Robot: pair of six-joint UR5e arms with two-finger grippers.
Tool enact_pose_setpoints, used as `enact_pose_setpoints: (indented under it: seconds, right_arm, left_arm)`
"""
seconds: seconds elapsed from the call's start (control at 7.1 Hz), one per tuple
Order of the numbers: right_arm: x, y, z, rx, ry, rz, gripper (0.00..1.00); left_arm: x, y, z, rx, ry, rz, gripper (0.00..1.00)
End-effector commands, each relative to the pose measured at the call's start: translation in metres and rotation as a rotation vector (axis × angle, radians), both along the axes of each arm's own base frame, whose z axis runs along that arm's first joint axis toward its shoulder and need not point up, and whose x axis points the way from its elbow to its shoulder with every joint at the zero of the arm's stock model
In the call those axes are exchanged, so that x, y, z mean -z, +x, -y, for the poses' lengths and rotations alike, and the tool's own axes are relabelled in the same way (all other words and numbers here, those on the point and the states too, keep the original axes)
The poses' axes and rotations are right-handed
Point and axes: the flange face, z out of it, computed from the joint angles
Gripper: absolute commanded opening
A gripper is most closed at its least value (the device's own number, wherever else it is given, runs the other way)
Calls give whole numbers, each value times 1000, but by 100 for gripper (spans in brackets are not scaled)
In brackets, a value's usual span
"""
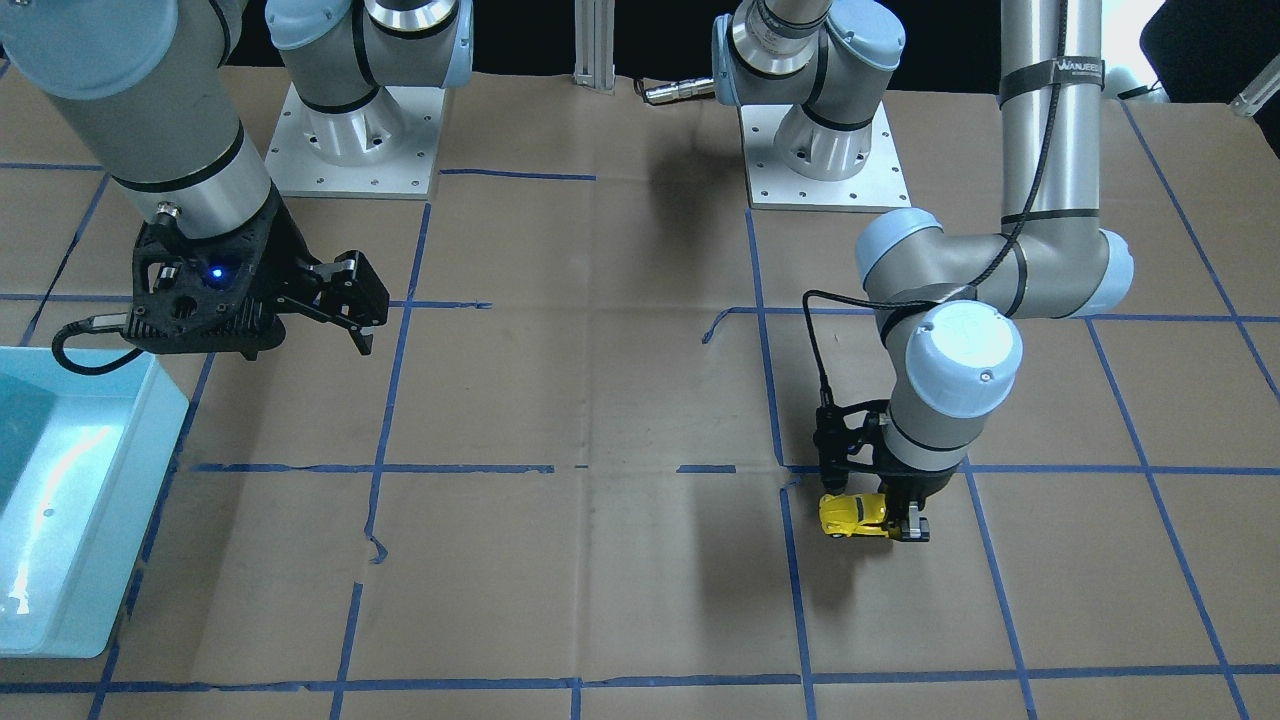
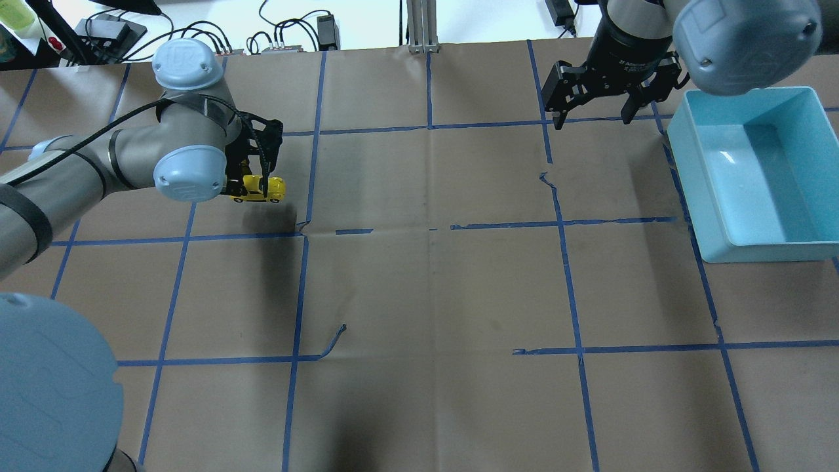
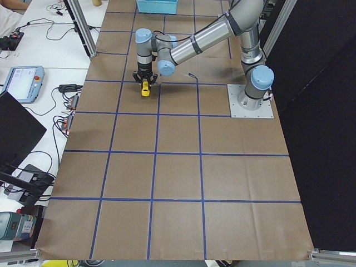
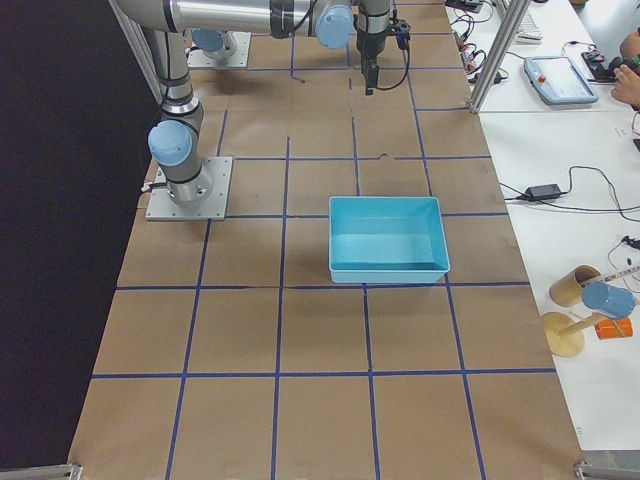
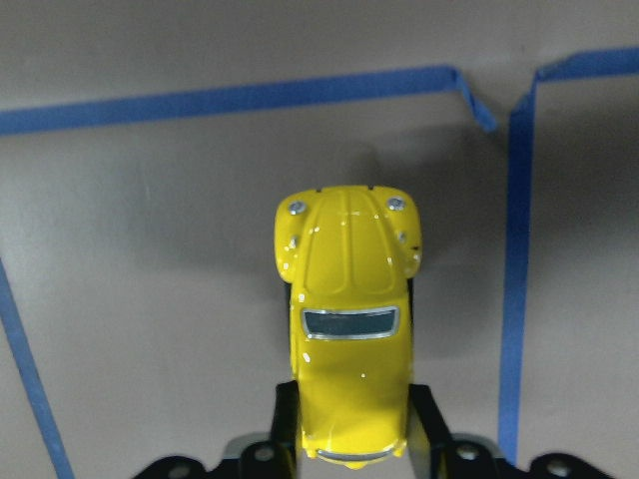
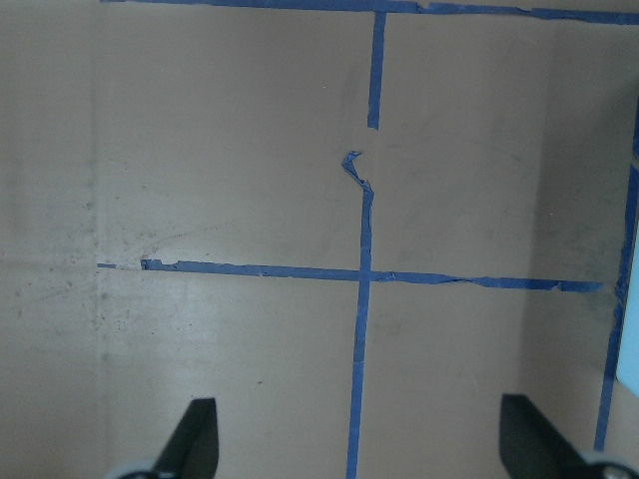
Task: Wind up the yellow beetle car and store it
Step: 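Drag the car backward along the table with the left gripper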
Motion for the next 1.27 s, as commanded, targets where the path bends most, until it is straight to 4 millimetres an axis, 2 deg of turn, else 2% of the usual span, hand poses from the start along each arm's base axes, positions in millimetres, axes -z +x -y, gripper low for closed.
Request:
enact_pose_setpoints:
  seconds: [0.0,0.14,0.28,0.85,1.13]
  right_arm:
    - [-1,0,0,-2,-2,0,98]
    - [0,0,0,-2,0,0,98]
    - [0,0,0,-2,0,0,98]
    - [0,0,0,0,0,0,98]
    - [0,0,0,0,0,0,98]
  left_arm:
    - [23,-39,-5,-25,19,-7,35]
    - [38,-48,-5,-32,34,-4,35]
    - [42,-47,-4,-31,39,-5,36]
    - [42,-33,-9,-24,50,2,36]
    - [44,-17,-9,-39,62,8,36]
